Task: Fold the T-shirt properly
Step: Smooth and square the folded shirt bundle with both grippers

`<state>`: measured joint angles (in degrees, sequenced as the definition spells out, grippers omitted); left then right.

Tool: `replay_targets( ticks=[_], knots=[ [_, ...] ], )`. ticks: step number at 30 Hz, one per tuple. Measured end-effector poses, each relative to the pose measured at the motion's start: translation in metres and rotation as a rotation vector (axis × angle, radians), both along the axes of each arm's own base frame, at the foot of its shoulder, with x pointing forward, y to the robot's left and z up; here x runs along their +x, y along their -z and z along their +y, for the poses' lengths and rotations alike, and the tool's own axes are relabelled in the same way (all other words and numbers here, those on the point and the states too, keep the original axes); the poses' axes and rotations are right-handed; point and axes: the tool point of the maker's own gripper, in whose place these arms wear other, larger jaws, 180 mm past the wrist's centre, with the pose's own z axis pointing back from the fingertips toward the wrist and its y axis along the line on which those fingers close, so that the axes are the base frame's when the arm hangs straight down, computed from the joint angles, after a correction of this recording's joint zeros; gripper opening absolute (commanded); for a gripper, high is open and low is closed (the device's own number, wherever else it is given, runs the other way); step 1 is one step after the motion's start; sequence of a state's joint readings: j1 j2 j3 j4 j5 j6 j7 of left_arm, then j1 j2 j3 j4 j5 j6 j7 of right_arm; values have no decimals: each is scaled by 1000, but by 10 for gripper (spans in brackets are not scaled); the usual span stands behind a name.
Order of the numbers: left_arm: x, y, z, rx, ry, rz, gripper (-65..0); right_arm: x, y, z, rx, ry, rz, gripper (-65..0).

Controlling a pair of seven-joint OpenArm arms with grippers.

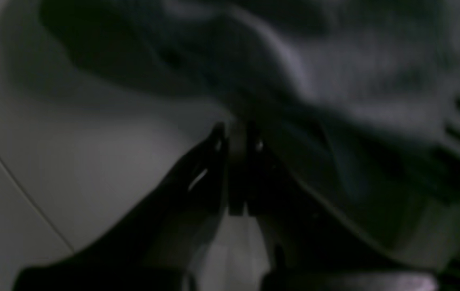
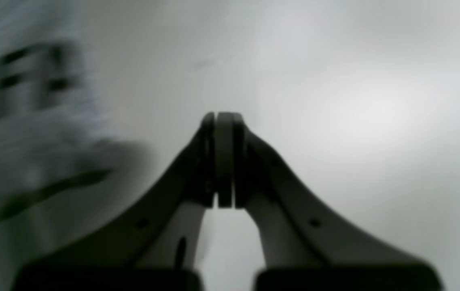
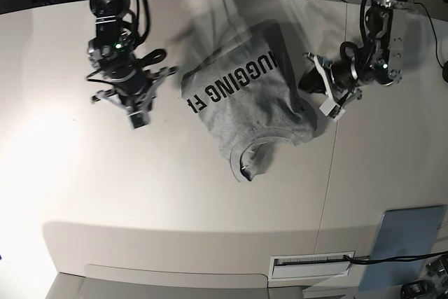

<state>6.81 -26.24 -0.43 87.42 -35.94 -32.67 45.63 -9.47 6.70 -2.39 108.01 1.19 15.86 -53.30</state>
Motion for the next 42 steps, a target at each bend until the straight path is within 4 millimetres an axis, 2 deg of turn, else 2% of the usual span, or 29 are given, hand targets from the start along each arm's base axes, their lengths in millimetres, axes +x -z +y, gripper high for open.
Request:
replay_targets(
  ticks=[3,8,11,14,17,20,26,28,33,36,39,42],
  knots=[
    [-17,0,-10,-15,17,12,-630,12,-6,-8,20,4,-36,-650],
    [-31,1,-34,-83,11,27,-630,32,22,-7,95,34,26,-650],
    [-24,3,-37,-72,-27,6,-630,44,29,8,117,-19,52,-650],
    [-3,5,-24,-16,-124,-70,-630,47,30,25,114,-70,59,-650],
    [11,7,-7,52,-183,-132,-630,39,36,47,112,-135,83,-650],
    [22,10,-1,62,-202,-144,-630,29,43,66,105,-191,123,-650],
    [52,12,8,56,-225,-152,-630,15,52,83,86,-215,171,-650],
    [57,11,7,54,-198,-154,-630,5,51,89,92,-229,174,-650],
    [63,8,0,51,-177,-160,-630,-36,49,107,117,-279,195,-650],
    [65,6,-17,22,-155,-166,-630,-57,43,116,134,-305,189,-650],
    [65,4,-32,-10,-135,-162,-630,-63,35,114,122,-292,168,-650],
    [64,3,-29,-2,-161,-136,-630,-60,24,98,70,-219,118,-650]
  ],
)
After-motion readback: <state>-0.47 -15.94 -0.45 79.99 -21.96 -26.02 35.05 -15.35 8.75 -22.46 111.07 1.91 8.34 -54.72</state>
